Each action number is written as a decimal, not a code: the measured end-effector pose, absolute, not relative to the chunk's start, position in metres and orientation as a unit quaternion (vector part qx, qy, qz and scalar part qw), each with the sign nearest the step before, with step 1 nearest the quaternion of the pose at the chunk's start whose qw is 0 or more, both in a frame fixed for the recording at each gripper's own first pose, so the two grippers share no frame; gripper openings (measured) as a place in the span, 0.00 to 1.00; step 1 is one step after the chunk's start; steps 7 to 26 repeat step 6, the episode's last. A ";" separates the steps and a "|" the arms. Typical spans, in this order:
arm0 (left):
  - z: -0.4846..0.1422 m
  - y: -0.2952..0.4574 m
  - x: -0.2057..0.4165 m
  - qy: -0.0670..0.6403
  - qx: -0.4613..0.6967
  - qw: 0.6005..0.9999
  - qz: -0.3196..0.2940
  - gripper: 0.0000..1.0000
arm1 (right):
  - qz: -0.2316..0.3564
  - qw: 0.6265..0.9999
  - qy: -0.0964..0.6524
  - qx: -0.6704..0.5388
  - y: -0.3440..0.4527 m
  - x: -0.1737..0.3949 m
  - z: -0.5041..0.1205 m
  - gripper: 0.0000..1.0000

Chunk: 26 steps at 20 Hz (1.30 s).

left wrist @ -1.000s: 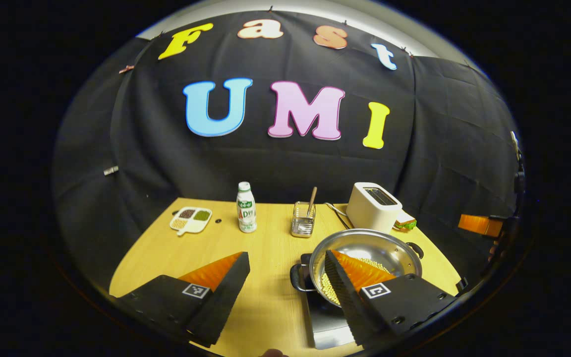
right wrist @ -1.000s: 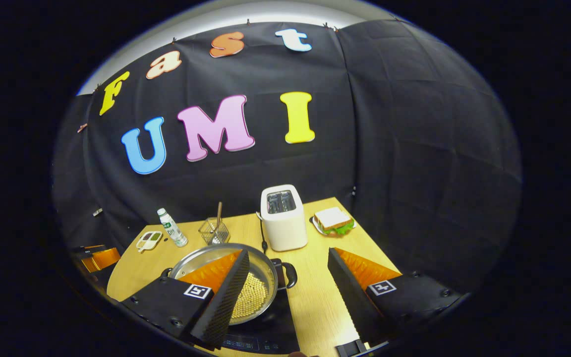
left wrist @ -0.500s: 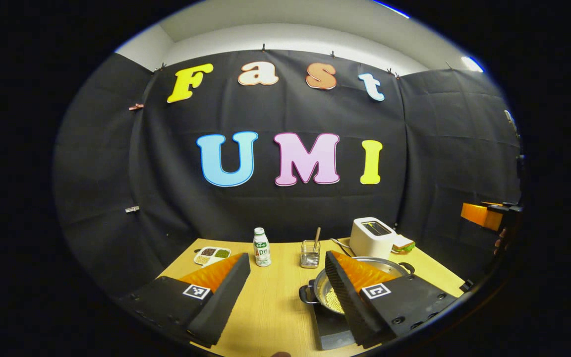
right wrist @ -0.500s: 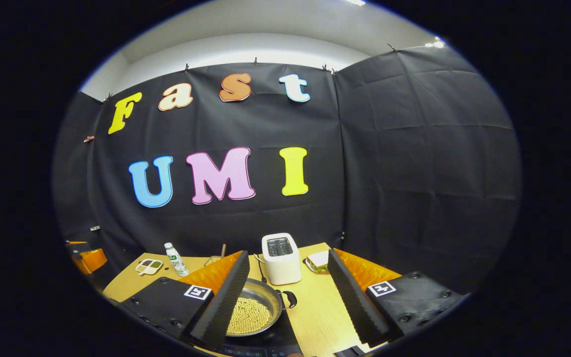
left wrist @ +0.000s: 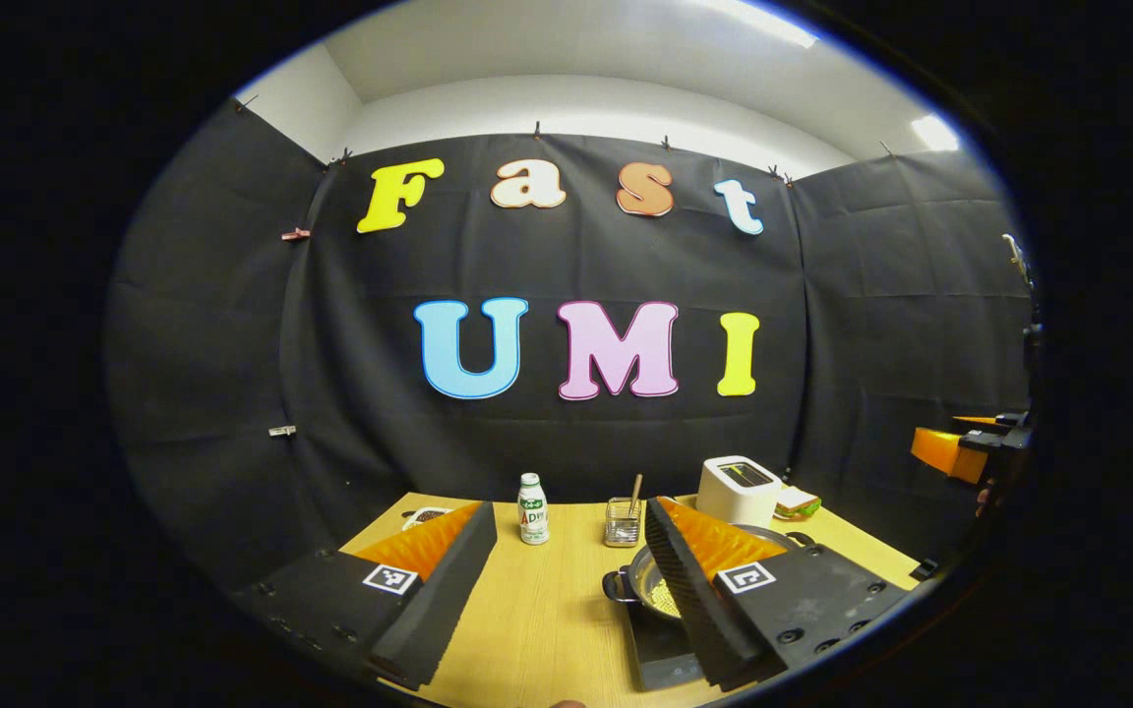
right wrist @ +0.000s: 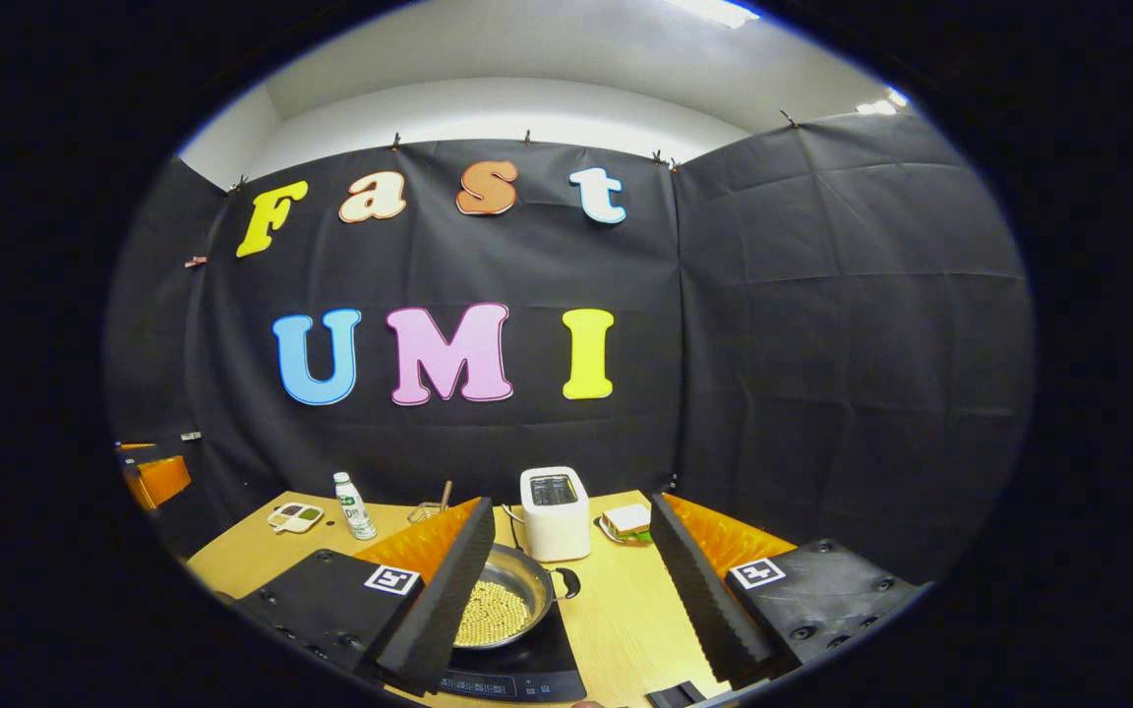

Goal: First push the handle of the pot to place it horizontally, then grasp the pot with both hands and set it on the induction cooktop.

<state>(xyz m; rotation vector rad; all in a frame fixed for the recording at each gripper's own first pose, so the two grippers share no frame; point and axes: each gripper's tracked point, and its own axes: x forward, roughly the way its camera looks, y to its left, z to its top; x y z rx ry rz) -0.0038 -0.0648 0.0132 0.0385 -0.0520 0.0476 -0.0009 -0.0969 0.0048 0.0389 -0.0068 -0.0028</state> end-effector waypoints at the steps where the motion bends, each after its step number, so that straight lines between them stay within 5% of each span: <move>1: 0.014 -0.065 -0.011 -0.027 0.020 0.999 0.025 0.94 | 0.001 1.000 -0.009 0.019 -0.096 -0.007 0.007 0.99; 26: 0.009 -0.067 -0.033 -0.027 0.015 0.999 0.031 0.95 | -0.006 1.000 0.000 0.016 -0.103 -0.026 -0.004 0.98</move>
